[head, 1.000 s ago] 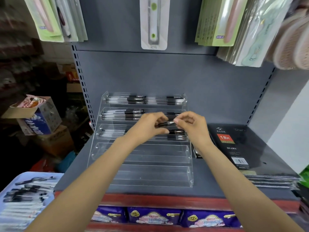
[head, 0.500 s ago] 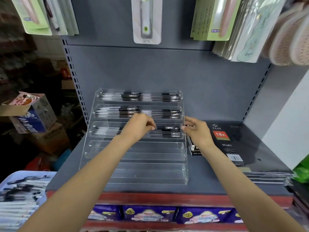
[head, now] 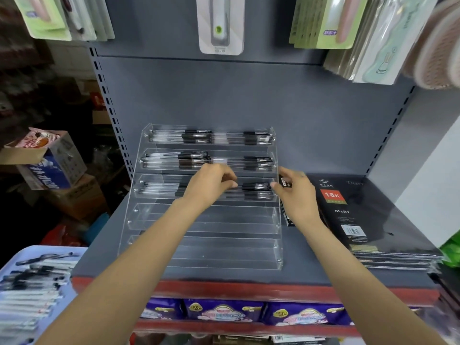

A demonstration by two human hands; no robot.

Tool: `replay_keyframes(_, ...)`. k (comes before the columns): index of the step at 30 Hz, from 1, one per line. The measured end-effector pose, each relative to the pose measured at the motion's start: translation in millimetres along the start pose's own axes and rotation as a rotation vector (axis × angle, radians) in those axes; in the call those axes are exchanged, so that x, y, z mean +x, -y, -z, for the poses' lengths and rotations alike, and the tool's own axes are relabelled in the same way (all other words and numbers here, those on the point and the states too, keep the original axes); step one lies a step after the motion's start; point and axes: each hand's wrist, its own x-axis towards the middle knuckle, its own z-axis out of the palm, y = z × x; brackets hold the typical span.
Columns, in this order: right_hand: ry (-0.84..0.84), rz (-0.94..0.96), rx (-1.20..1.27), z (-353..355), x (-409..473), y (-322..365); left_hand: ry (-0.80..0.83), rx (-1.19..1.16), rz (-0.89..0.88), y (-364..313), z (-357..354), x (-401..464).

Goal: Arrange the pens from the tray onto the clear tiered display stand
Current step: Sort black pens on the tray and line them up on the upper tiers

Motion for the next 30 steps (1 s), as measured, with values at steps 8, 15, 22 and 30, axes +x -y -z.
replay_keyframes(8, 0.134, 0.137, 0.114, -63.1, -43.5, 64.5, -0.28, -0.239, 0.017, 31.1, 47.0, -76.3)
replay_keyframes(15, 0.397, 0.176, 0.186, -189.7, -118.0, 155.3, -0.369, -0.151, 0.225, 160.1, 112.1, -194.4)
replay_keyframes(22, 0.66, 0.136, 0.147, -346.3, -197.7, 222.1, -0.183, -0.075, 0.536, 320.9, 145.7, -291.7)
replay_keyframes(30, 0.833, 0.039, -0.227, -477.6, -200.1, 194.8, 0.015, -0.047, 0.551, 441.2, 137.1, -309.7)
